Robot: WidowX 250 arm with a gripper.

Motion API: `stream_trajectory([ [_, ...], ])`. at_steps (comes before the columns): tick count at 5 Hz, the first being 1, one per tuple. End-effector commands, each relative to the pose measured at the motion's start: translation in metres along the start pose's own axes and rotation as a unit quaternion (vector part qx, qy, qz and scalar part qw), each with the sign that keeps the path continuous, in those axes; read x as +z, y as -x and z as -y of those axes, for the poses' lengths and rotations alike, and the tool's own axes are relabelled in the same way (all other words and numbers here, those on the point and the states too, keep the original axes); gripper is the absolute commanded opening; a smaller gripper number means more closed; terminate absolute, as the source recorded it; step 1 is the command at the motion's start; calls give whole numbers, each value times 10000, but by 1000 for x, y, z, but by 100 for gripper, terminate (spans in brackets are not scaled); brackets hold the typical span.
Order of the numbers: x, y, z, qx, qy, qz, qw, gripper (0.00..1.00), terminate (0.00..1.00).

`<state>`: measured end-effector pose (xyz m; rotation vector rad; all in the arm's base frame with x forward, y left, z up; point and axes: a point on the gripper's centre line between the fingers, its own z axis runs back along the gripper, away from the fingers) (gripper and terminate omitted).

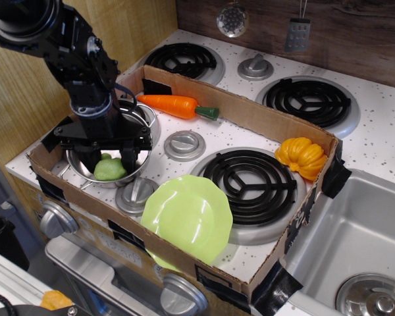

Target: Take broccoli out of pan

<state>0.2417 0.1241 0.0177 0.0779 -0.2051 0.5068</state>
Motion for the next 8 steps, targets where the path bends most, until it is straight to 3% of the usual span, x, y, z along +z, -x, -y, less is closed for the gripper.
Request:
stream_trajectory([
  [1,56,-53,8,-600,-456,113,9971,0,0],
  [2,96,-60,20,-391,-624,-480,9961,0,0],
  [3,126,-48,45,-459,-736,-254,9959,0,0],
  [4,140,-47,71,-446,-584,-435,9963,0,0],
  [5,124,-47,90,-450,-113,-206,9987,0,0],
  [6,93,-52,107,-589,355,104,9976,0,0],
  [7,55,-53,120,-799,969,656,9899,0,0],
  [8,40,-54,132,-891,1240,648,9861,0,0],
])
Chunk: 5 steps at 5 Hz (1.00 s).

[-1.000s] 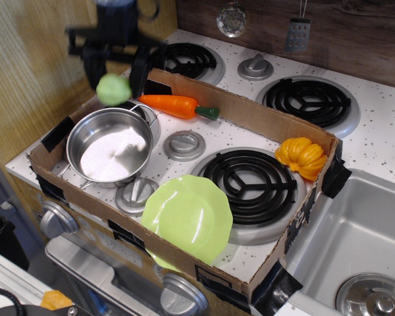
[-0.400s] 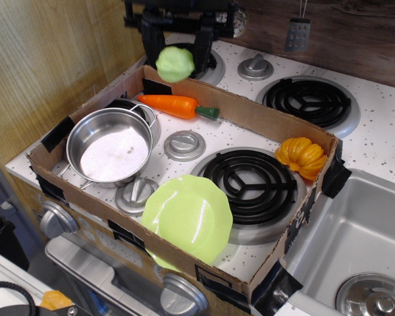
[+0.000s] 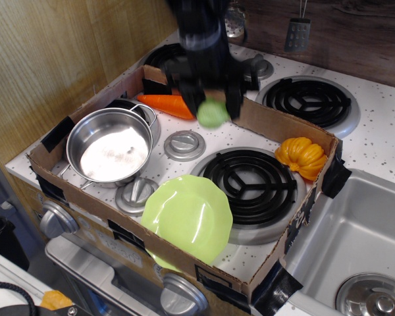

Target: Take broccoli out of pan

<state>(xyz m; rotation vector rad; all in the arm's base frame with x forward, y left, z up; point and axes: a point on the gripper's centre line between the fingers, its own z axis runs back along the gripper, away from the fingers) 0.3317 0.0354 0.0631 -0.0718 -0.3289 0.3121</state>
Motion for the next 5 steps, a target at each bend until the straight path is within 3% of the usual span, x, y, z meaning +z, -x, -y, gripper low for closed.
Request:
stream_trajectory([
  [1,-9,-15,17,-152,197,300,9992,0,0],
  [2,-18,-18,20,-322,153,519,9980,0,0],
  [3,-19,-19,21,-463,62,644,9968,100,0],
  [4,-13,-21,22,-561,-140,651,9962,100,0],
  [5,7,-23,27,-545,-550,448,9960,100,0],
])
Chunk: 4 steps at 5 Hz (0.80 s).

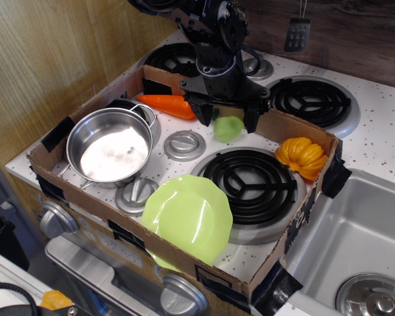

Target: Take broccoli out of pan

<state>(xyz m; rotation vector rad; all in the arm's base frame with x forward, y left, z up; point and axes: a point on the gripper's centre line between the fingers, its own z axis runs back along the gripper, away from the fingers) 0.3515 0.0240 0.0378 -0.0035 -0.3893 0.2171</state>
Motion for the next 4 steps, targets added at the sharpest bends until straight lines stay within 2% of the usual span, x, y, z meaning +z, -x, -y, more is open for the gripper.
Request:
stream_trajectory([
  [1,69,-31,13,-156,-677,-87,9975,100,0],
  [2,90,-39,10,-273,-692,-141,9971,100,0],
  [3,100,-42,6,-437,-479,-7,9979,100,0],
  [4,100,-42,6,-437,-479,-7,9979,100,100],
])
